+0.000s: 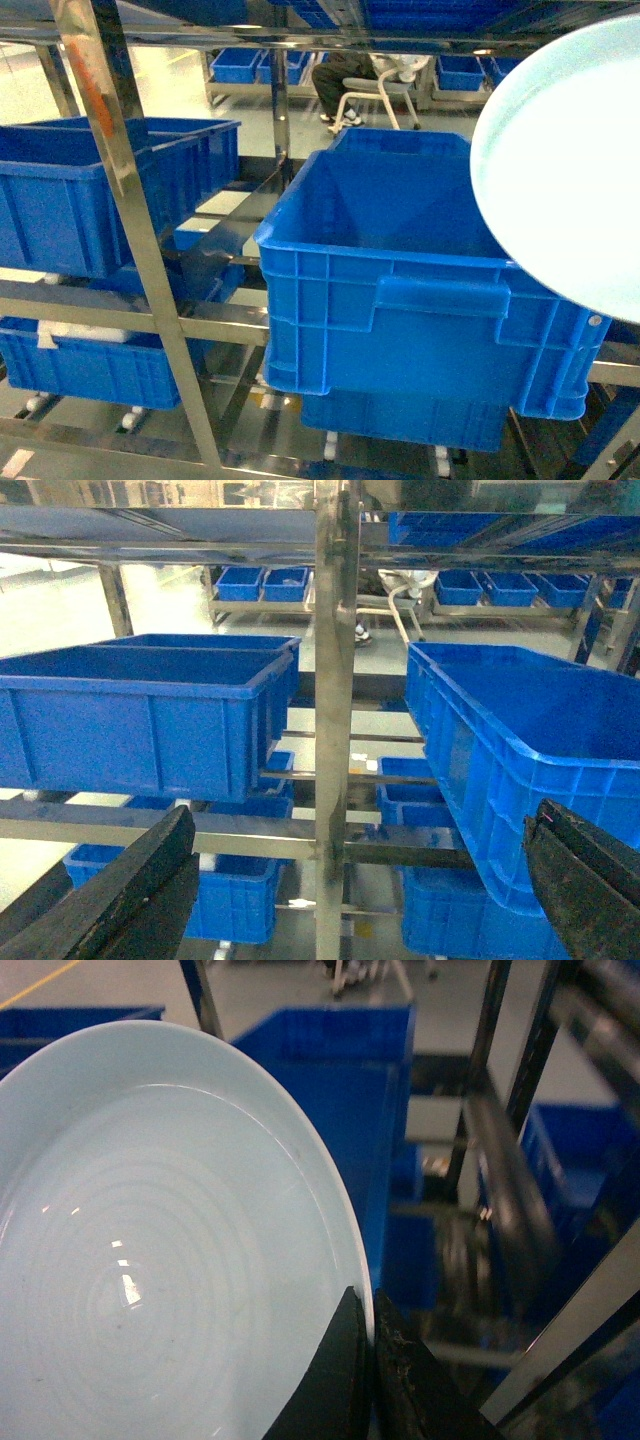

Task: Place blue tray on left shelf second layer neatly

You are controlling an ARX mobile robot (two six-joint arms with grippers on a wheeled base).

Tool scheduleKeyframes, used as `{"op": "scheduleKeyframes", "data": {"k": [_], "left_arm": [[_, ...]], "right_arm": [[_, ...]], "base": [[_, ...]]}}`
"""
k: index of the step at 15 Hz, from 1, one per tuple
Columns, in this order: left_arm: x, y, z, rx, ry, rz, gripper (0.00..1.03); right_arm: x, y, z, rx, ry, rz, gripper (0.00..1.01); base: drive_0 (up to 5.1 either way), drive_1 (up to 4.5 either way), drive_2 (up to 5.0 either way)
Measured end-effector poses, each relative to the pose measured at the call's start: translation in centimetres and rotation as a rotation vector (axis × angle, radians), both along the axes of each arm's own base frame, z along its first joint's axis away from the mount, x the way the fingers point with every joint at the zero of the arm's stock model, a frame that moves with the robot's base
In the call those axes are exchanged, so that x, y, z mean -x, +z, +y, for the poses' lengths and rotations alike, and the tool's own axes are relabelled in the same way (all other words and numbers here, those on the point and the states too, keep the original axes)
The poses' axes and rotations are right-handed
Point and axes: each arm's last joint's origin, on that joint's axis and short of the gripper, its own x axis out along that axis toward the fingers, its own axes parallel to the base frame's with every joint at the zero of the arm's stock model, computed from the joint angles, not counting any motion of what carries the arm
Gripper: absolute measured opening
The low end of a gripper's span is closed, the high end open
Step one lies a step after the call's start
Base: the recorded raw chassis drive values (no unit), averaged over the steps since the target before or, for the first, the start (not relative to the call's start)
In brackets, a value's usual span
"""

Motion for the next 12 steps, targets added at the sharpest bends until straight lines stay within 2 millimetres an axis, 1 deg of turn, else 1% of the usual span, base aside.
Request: {"op": "scheduleKeyframes", "data": {"k": [2,4,5,6,8,9,12], "left_arm": [[0.0,0.0,0.0,0.000,0.000,0.000,0.98],[0.0,0.0,0.0,0.000,0.000,0.000,0.98],[0.0,0.0,0.0,0.000,0.000,0.000,0.98],[0.0,0.0,0.0,0.000,0.000,0.000,0.98],[0.0,0.0,0.0,0.000,0.000,0.000,0.98],[0.0,0.0,0.0,0.000,0.000,0.000,0.98],[0.0,0.0,0.0,0.000,0.000,0.000,0.98]], "right_arm": [[-0.7,-1.4,0.0,-0.097,-0.001,0.106,0.02],[-1.3,-2.2,0.0,-0.150,-0.022,0.148,0.02],[-1.8,-2.9,0.0,-0.195,-0.043,0.175,0.02],[-2.9,-3.3,-0.1,-0.261,-0.077,0.187,0.02],[-5.3,-2.7,-0.1,-0.349,-0.108,0.132,0.02],[-6.3,-2.7,0.1,-0.363,-0.112,0.124,0.02],[-8.5,-3.8,1.5,-0.368,-0.098,0.161,0.02]], "base": [[-6.4,2.04,-0.7],[-6.4,2.04,-0.7],[-6.4,2.04,-0.7],[-6.4,2.04,-0.7],[-6.4,2.04,-0.7],[-6.4,2.04,-0.7],[-6.4,2.04,-0.7]]}}
